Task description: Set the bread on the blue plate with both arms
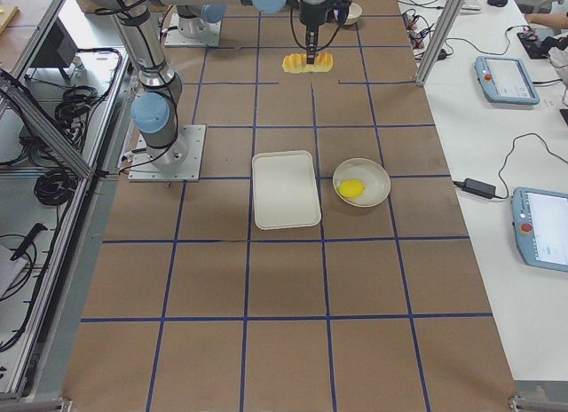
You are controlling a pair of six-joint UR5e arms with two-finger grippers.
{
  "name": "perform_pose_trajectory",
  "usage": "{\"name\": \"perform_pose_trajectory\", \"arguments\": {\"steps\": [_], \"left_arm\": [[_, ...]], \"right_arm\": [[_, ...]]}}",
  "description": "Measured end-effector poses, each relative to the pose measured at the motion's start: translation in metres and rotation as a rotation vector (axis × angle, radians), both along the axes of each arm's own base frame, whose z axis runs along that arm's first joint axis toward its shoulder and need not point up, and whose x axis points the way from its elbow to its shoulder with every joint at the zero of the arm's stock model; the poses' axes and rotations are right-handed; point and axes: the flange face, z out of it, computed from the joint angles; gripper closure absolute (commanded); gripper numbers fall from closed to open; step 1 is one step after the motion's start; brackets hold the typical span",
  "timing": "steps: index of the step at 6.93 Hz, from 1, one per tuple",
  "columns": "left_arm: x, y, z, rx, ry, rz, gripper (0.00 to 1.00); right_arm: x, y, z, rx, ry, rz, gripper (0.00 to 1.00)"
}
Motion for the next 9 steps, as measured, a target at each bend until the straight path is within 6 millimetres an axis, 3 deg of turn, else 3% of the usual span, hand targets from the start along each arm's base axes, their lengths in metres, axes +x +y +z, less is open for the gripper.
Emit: {"name": "perform_pose_trajectory", "arguments": {"steps": [2, 4, 6, 8, 9], "left_arm": [[-0.061, 0.012, 0.041, 0.008, 0.032, 0.091, 0.92], [-0.165, -0.02, 0.033, 0.023, 0.08, 0.145, 0.92], [-0.295, -0.061, -0.008, 0.024, 0.094, 0.231, 0.92], [-0.421, -0.058, -0.066, -0.018, 0.038, 0.339, 0.92], [-0.47, -0.046, -0.091, -0.055, 0.025, 0.413, 0.92]], "right_arm": [[0.013, 0.008, -0.003, 0.048, -0.01, -0.011, 0.91], [0.016, 0.012, -0.008, 0.08, -0.026, -0.002, 0.91], [0.017, 0.013, -0.01, 0.088, -0.028, 0.003, 0.91], [0.016, 0.013, -0.01, 0.089, -0.026, 0.004, 0.91], [0.016, 0.014, -0.01, 0.089, -0.024, 0.004, 0.91]]}}
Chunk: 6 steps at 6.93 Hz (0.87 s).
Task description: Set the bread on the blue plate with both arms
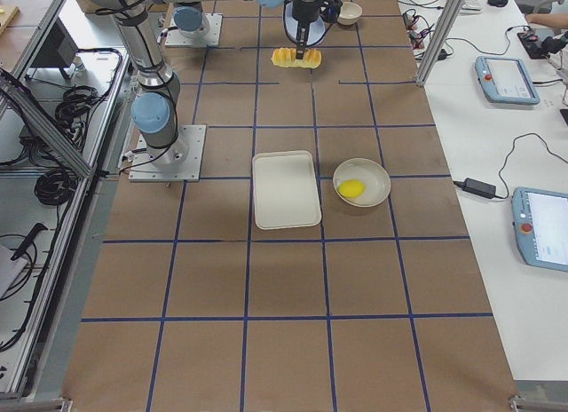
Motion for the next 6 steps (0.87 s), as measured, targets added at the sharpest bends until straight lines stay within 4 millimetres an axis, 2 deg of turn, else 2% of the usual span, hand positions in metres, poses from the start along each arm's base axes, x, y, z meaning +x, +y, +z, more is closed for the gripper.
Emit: {"name": "perform_pose_trajectory", "arguments": {"steps": [1, 2, 3, 4, 5, 6], "left_arm": [[-0.039, 0.013, -0.016, -0.017, -0.005, 0.057, 0.92], [-0.068, 0.023, -0.025, -0.013, -0.004, 0.102, 0.92], [-0.086, 0.03, -0.028, -0.006, -0.002, 0.149, 0.92], [-0.097, 0.033, -0.028, -0.006, -0.007, 0.19, 0.71], [-0.103, 0.034, -0.028, -0.015, -0.017, 0.214, 0.01], [-0.107, 0.034, -0.029, -0.026, -0.024, 0.219, 0.0]], "right_arm": [[0.0, 0.0, 0.0, 0.0, 0.002, 0.0, 0.91], [0.0, 0.0, 0.0, 0.0, 0.003, 0.0, 0.91], [0.0, 0.0, 0.0, 0.001, 0.004, 0.0, 0.91], [-0.001, 0.0, 0.0, 0.0, 0.005, 0.0, 0.91], [-0.001, -0.001, 0.0, -0.001, 0.006, 0.0, 0.91], [-0.001, -0.001, 0.0, -0.001, 0.006, 0.0, 0.91]]}}
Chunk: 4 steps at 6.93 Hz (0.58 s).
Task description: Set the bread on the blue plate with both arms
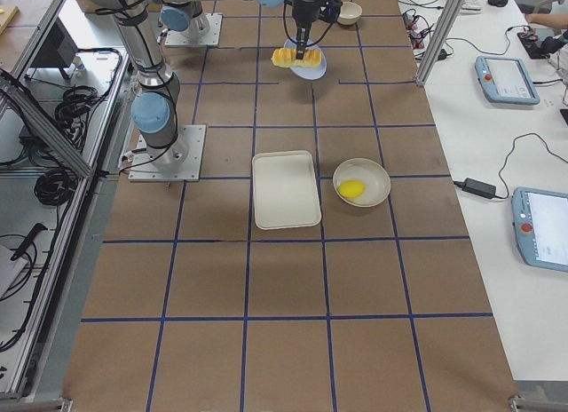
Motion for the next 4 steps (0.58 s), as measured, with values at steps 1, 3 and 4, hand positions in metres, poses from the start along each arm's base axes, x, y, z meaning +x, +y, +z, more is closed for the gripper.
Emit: {"name": "perform_pose_trajectory", "arguments": {"steps": [1, 3, 4], "left_arm": [[-0.001, -0.003, -0.002, -0.008, -0.004, -0.001, 0.0], [0.017, -0.015, 0.001, -0.072, -0.048, -0.136, 0.0], [0.054, -0.027, 0.004, -0.099, -0.118, -0.266, 0.0]], "right_arm": [[0.0, 0.0, 0.0, 0.0, 0.0, 0.0, 0.91], [0.001, 0.0, -0.001, 0.001, -0.004, -0.003, 0.91], [0.006, 0.001, -0.004, 0.006, -0.018, -0.006, 0.91]]}}
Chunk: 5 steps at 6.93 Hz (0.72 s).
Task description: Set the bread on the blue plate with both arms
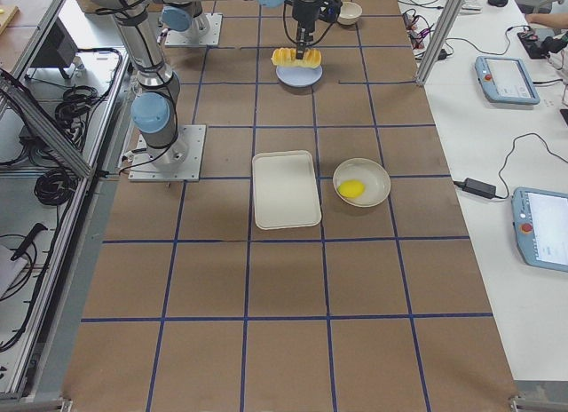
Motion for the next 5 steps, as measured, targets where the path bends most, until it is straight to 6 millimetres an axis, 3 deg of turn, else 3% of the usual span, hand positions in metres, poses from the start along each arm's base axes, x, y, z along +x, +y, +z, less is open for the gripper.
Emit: {"name": "perform_pose_trajectory", "arguments": {"steps": [2, 3, 5], "left_arm": [[0.096, -0.008, 0.028, 0.056, -0.106, -0.181, 0.0], [0.13, -0.013, 0.051, 0.13, -0.132, -0.197, 0.0], [0.152, -0.018, 0.123, 0.217, -0.152, -0.209, 0.0]], "right_arm": [[0.034, 0.001, -0.017, -0.009, -0.02, -0.016, 0.91], [0.065, 0.0, -0.03, -0.023, -0.022, -0.007, 0.92], [0.133, -0.001, -0.065, -0.039, -0.016, 0.018, 0.92]]}}
